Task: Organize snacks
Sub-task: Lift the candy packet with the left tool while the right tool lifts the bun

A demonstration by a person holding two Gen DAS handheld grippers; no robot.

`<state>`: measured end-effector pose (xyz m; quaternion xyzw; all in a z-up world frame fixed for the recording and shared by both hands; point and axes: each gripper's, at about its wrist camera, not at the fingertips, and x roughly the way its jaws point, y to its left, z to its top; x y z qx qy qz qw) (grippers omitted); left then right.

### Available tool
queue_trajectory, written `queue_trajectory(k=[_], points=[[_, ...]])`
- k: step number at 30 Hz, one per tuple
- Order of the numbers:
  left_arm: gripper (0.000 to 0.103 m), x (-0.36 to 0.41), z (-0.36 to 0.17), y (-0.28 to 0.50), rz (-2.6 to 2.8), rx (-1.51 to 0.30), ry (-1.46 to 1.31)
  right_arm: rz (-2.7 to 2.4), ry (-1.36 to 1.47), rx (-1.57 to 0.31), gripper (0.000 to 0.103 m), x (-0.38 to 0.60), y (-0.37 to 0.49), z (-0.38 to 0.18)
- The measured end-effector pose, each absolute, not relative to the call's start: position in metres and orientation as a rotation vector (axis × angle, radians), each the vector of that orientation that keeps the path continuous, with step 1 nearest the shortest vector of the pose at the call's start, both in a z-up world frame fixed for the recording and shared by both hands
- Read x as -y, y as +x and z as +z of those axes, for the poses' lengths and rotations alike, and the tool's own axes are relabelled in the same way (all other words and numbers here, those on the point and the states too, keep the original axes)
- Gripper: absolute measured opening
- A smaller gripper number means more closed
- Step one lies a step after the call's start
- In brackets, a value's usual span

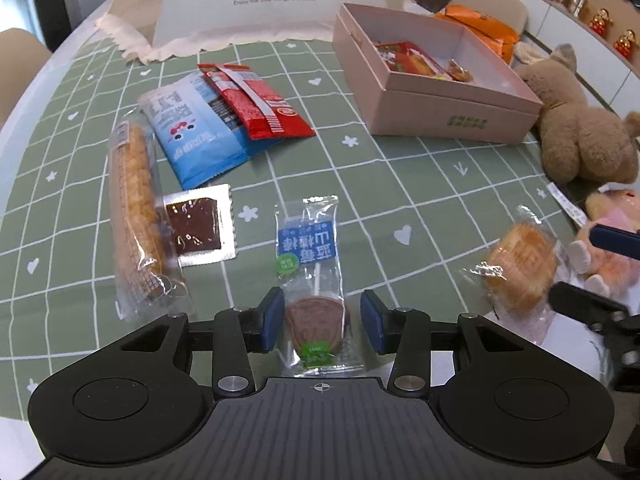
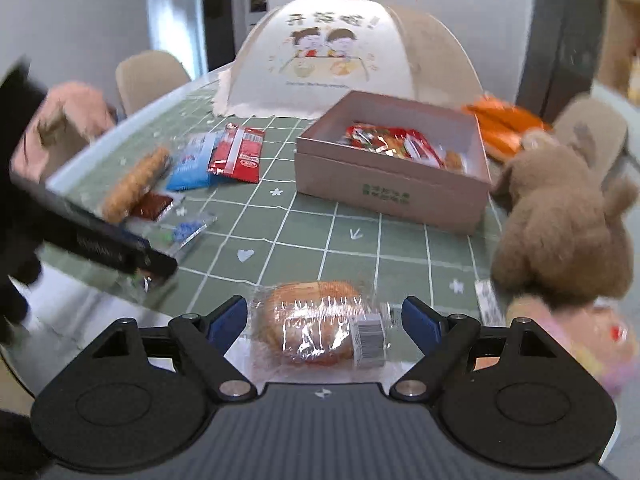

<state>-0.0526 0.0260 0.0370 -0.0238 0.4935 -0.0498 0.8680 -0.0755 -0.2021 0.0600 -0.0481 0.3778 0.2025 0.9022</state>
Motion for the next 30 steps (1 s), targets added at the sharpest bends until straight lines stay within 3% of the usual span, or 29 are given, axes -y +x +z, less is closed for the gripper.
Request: queue_trajectory(k=[6,13,16,23,30], points=[[0.047,-0.019,0.031,-0.049,-0.116,-1.038,-0.057,0.469,0.101,-0.93,0.085,0.212,-0.064,0.049],[0.047,-0.023,0.032,-0.05,-0.119,-1.05,-0.1,0.303,-0.248,-0.944,0.084,0.185,-0.067,0.029],[0.047,-0.024,0.031,-0.052,-0.116,-1.043,-0.107,0.243,-0.173,-0.88,0.078,0.199,-0.063,0.035],[0.048,-0.012,0.03,-0.057,-0.123,-1.029,-0.011,0.349,0.009,-0.837,0.08,0.207,-0.054,0.057],[0.048,-0.014,0.03,-0.062,-0.145,-1.04,-0.018,0.242,0.083,-0.921,0.081,0.183,-0.001,0.039]])
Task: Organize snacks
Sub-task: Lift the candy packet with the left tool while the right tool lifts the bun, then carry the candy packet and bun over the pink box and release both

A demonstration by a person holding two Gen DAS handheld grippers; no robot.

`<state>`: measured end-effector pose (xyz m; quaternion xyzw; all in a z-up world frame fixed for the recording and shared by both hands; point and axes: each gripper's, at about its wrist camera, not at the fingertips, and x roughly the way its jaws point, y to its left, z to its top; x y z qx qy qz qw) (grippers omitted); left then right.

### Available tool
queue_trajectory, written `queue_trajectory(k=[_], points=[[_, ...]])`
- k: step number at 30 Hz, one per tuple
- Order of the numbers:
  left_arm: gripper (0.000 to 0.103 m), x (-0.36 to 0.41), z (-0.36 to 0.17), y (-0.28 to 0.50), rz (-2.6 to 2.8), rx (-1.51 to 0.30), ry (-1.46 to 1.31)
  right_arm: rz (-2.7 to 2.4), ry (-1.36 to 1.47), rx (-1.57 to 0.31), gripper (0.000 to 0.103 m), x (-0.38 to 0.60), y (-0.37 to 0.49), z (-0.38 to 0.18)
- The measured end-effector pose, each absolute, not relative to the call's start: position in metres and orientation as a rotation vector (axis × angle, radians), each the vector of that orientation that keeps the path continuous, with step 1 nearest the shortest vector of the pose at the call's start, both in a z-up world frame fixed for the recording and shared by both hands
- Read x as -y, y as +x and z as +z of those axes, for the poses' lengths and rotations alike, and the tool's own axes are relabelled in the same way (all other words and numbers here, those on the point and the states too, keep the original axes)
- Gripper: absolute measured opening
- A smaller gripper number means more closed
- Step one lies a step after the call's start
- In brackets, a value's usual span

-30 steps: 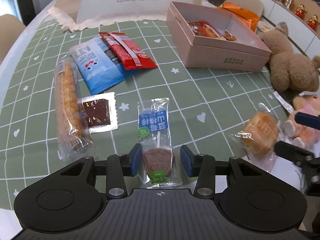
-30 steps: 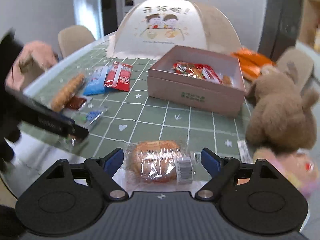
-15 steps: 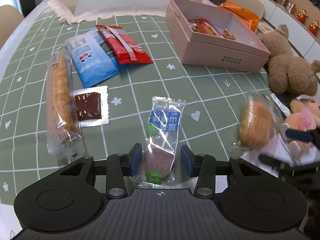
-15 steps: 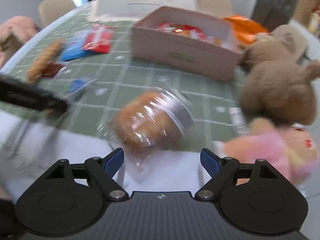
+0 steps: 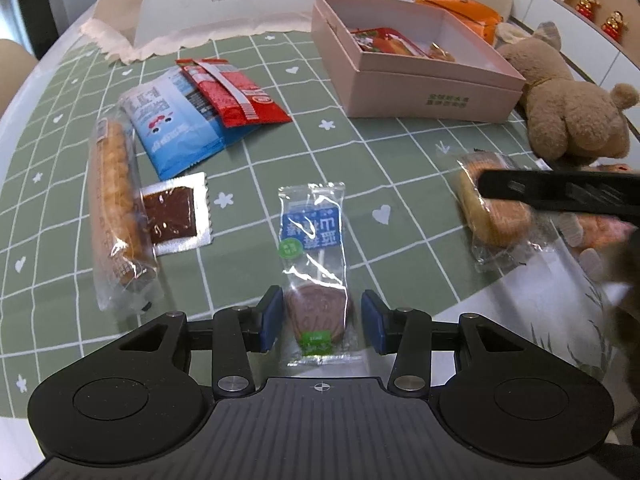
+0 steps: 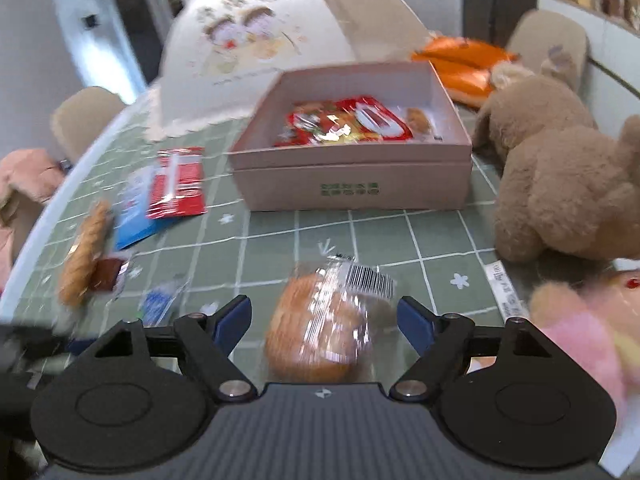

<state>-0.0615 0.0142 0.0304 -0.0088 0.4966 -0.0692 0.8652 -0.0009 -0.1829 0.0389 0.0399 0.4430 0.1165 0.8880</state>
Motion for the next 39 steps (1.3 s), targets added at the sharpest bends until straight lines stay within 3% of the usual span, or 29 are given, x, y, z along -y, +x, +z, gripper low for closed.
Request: queue_trajectory(k=[9,11,12,13,26,28,29,32,35,39], points=[[0.051,-0.013,0.031,-0.062,-0.136,-1.045,-0.033,0.26,-0.103,-0.921,0.082,0.158,-0.003,0.013],[0.051,-0.013,0.031,-0.062,-0.134,-1.042,-0.033,0.273,-0.125,-0.918,0.075,0.158,-0.006,0.016],[0.051,-0.013,0.031,-0.062,-0.134,-1.041,-0.034,0.286,-0.128,-0.918,0.063,0.158,-0.008,0.018],[0.051,-0.013,0.03,-0.063,-0.134,-1.039,-0.036,0.307,-0.125,-0.924,0.057,0.16,-0.011,0.022],[0.052,0.001,0.025,-0.062,-0.158,-0.976,0.092,0.318,-0.023,-0.873,0.056,0.2,-0.041,0.067],[0.049,0.003,0.026,-0.062,-0.162,-0.978,0.11,0.306,-0.015,-0.872,0.056,0.204,-0.043,0.069],[0.041,0.002,0.027,-0.064,-0.174,-0.977,0.11,0.305,-0.009,-0.868,0.056,0.207,-0.045,0.07],[0.041,-0.002,0.031,-0.071,-0.212,-0.961,0.066,0.295,0.008,-0.852,0.056,0.216,-0.051,0.076],[0.041,0.0,0.048,-0.073,-0.238,-0.91,0.057,0.268,0.033,-0.838,0.056,0.227,-0.051,0.084],[0.041,-0.002,0.113,-0.048,-0.307,-0.767,-0.103,0.251,0.079,-0.822,0.056,0.241,-0.05,0.096]])
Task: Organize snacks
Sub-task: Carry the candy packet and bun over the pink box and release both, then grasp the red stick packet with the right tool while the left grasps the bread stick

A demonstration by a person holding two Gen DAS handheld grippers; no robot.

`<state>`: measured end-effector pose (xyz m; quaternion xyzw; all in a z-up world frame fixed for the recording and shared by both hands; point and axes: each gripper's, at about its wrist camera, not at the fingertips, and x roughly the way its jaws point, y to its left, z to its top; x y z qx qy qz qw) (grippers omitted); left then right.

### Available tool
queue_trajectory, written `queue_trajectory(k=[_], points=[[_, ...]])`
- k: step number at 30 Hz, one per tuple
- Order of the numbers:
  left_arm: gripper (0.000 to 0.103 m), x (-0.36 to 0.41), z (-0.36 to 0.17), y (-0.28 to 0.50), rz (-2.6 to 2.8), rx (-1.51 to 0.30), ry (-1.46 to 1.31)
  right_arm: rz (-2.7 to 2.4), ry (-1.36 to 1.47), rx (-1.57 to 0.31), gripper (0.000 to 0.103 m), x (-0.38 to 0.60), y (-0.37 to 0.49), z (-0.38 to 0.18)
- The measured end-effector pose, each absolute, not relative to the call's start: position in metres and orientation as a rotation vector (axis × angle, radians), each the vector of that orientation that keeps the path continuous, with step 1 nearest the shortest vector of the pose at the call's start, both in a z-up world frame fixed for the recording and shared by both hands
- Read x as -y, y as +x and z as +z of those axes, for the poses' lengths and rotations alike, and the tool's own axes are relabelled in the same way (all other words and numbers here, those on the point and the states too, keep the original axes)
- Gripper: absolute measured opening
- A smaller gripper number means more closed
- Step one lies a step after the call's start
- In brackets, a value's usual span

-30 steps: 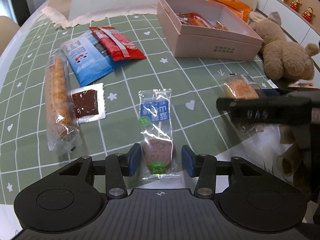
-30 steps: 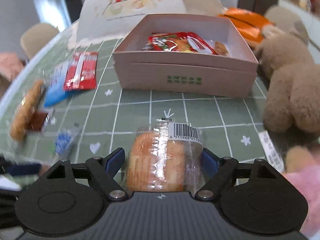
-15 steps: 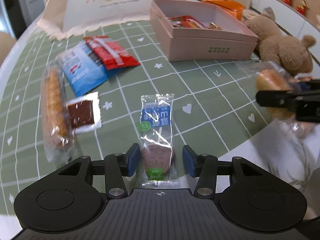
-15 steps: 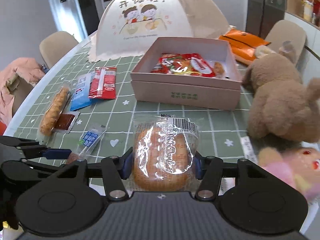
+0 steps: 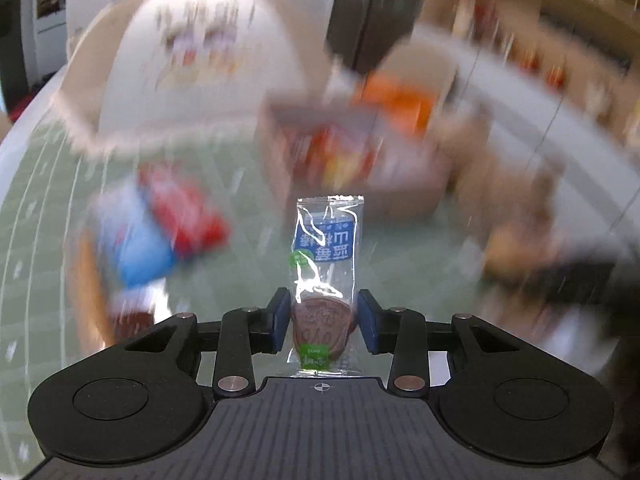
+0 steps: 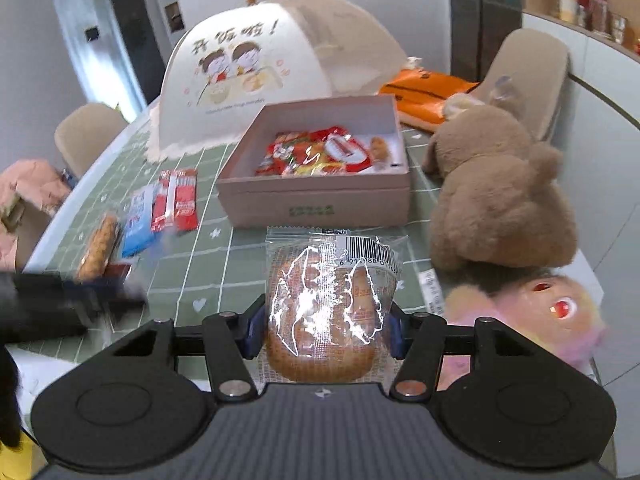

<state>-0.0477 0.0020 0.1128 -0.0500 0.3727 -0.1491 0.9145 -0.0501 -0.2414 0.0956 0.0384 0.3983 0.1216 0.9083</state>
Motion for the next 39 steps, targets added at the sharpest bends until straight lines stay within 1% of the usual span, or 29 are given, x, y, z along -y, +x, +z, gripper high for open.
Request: queue_trajectory(k=[3,5,8,10,13,16,19,21,22,23,24,27,31,35,39], points=[[0.042,0.008,0.163,-0.011,-0.344,-0.624,-0.159,0.248,0.082,-0.81,0.056,0.242,-0.047,0.104],[0.044,0.016,0.183,0.022,-0.383,-0.57,-0.216,0.248,0.067,-0.798,0.056,0.237,-0.046,0.111],[0.043,0.021,0.185,0.069,-0.397,-0.547,-0.309,0.254,0.019,-0.784,0.056,0.23,-0.046,0.122],[0.042,0.017,0.178,0.079,-0.368,-0.545,-0.358,0.254,-0.007,-0.785,0.056,0.23,-0.045,0.126],[0.042,-0.001,0.163,0.069,-0.357,-0.544,-0.406,0.23,-0.026,-0.798,0.056,0.238,-0.036,0.129],[0.042,-0.028,0.135,0.048,-0.302,-0.618,-0.39,0.217,-0.042,-0.785,0.056,0.24,-0.017,0.138],[0.042,-0.049,0.107,0.033,-0.223,-0.73,-0.388,0.255,-0.073,-0.714,0.056,0.23,0.021,0.158],[0.042,-0.065,0.097,0.027,-0.173,-0.758,-0.42,0.264,-0.108,-0.679,0.056,0.217,0.058,0.166],[0.042,-0.071,0.095,0.024,-0.154,-0.76,-0.43,0.272,-0.104,-0.663,0.058,0.211,0.077,0.166],[0.042,-0.077,0.093,0.021,-0.134,-0.763,-0.433,0.287,-0.101,-0.658,0.064,0.205,0.095,0.164],[0.042,-0.084,0.089,0.019,-0.108,-0.772,-0.427,0.285,-0.11,-0.666,0.075,0.199,0.11,0.16],[0.042,-0.104,0.085,0.01,-0.039,-0.821,-0.392,0.237,-0.156,-0.694,0.075,0.173,0.131,0.144],[0.042,-0.135,0.072,-0.012,0.082,-0.864,-0.402,0.409,-0.143,-0.656,0.075,0.122,0.112,0.135],[0.042,-0.154,0.065,-0.03,0.14,-0.882,-0.437,0.598,-0.139,-0.743,0.075,0.056,0.108,0.109],[0.042,-0.162,0.068,-0.037,0.153,-0.893,-0.39,0.617,-0.171,-0.806,0.075,-0.001,0.125,0.073]])
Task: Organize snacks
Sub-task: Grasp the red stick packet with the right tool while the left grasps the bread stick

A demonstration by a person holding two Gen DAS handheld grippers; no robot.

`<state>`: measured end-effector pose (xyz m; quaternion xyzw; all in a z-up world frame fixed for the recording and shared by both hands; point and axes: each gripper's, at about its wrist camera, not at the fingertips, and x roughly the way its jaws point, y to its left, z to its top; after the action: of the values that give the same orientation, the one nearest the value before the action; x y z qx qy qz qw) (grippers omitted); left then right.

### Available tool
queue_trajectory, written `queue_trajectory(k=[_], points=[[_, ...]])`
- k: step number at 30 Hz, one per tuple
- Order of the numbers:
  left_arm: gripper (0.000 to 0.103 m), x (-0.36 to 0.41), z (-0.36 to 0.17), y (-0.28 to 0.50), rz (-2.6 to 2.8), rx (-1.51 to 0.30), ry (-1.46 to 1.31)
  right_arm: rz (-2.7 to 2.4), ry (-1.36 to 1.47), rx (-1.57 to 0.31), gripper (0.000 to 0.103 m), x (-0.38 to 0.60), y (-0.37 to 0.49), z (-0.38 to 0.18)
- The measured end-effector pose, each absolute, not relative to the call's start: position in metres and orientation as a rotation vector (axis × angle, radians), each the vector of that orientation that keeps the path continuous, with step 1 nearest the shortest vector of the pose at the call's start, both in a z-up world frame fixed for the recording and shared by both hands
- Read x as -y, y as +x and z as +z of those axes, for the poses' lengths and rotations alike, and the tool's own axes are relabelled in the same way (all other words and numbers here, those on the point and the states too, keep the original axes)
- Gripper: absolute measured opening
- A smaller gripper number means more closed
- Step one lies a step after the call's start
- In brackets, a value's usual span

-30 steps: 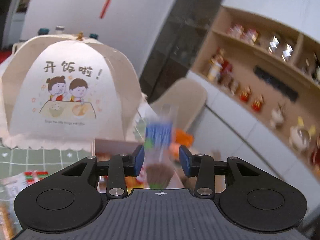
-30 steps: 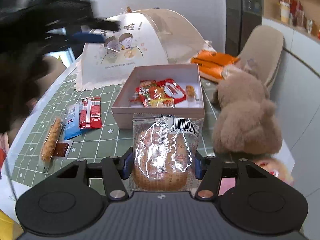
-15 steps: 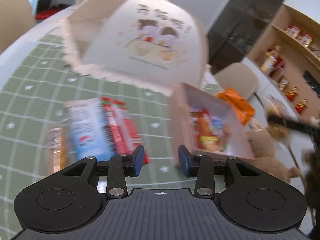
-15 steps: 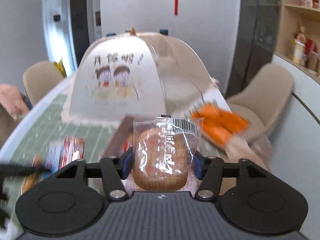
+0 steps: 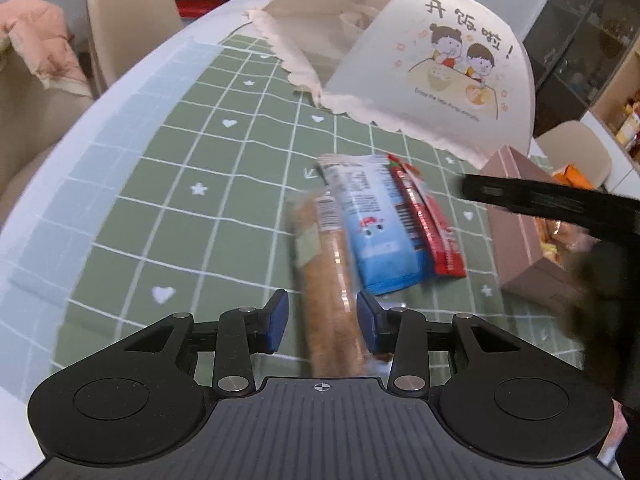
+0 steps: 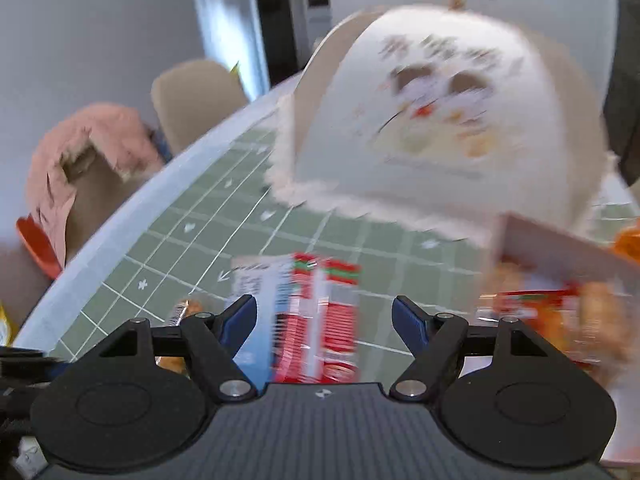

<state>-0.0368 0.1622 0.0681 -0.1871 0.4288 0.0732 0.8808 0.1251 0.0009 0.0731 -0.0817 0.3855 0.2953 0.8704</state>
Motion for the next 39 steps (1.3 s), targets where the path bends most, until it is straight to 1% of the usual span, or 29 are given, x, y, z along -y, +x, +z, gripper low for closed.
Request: queue_trajectory(k=[3,6,8,9,10,11,13,15,18,19,23,26,29,30,31,32,33,34,39], points=[[0.042,-0.166,0.072,-0.044,0.141,-0.894,-0.371,0.506,-0.18,-0.816,0.075,-0.025,0.147,0.05],[0.042,-0.173,0.072,-0.049,0.119,-0.893,-0.388,0.513,-0.094,-0.913,0.075,-0.021,0.163,0.035],[0.042,-0.176,0.069,-0.05,0.099,-0.893,-0.413,0.542,-0.04,-0.977,0.066,-0.012,0.157,0.029],[0.042,-0.177,0.068,-0.049,0.094,-0.893,-0.423,0.534,-0.054,-0.969,0.056,-0.008,0.148,0.028],[0.042,-0.178,0.066,-0.047,0.093,-0.893,-0.427,0.537,-0.09,-0.959,0.051,-0.005,0.135,0.028],[0.042,-0.178,0.065,-0.046,0.097,-0.89,-0.427,0.546,-0.115,-0.952,0.05,-0.001,0.125,0.028],[0.042,-0.179,0.065,-0.041,0.107,-0.883,-0.432,0.573,-0.138,-0.946,0.04,0.012,0.098,0.029],[0.042,-0.178,0.068,-0.035,0.101,-0.868,-0.434,0.585,-0.163,-0.952,0.038,0.026,0.074,0.033],[0.042,-0.171,0.075,-0.019,0.06,-0.848,-0.421,0.573,-0.185,-0.964,0.03,0.052,0.04,0.038],[0.042,-0.168,0.077,-0.012,0.044,-0.84,-0.414,0.56,-0.175,-0.974,0.03,0.06,0.035,0.038],[0.042,-0.154,0.081,0.031,0.03,-0.82,-0.359,0.497,-0.119,-1.012,0.03,0.093,0.016,0.038],[0.042,-0.152,0.07,0.069,0.069,-0.828,-0.371,0.464,-0.103,-1.023,0.03,0.11,0.003,0.036],[0.042,-0.148,0.053,0.099,0.131,-0.858,-0.312,0.463,-0.096,-1.004,0.03,0.125,-0.011,0.042],[0.042,-0.147,0.049,0.105,0.146,-0.872,-0.297,0.461,-0.102,-0.99,0.033,0.129,-0.015,0.045],[0.042,-0.147,0.044,0.11,0.154,-0.889,-0.289,0.458,-0.108,-0.974,0.042,0.132,-0.019,0.048],[0.042,-0.145,0.04,0.113,0.156,-0.907,-0.286,0.458,-0.11,-0.958,0.05,0.134,-0.021,0.051],[0.042,-0.143,0.038,0.112,0.149,-0.914,-0.28,0.461,-0.11,-0.944,0.064,0.135,-0.021,0.053],[0.042,-0.14,0.037,0.111,0.13,-0.917,-0.274,0.464,-0.111,-0.926,0.07,0.136,-0.021,0.055],[0.043,-0.117,0.037,0.093,-0.053,-0.967,-0.157,0.476,-0.188,-0.873,0.07,0.113,-0.007,0.055]])
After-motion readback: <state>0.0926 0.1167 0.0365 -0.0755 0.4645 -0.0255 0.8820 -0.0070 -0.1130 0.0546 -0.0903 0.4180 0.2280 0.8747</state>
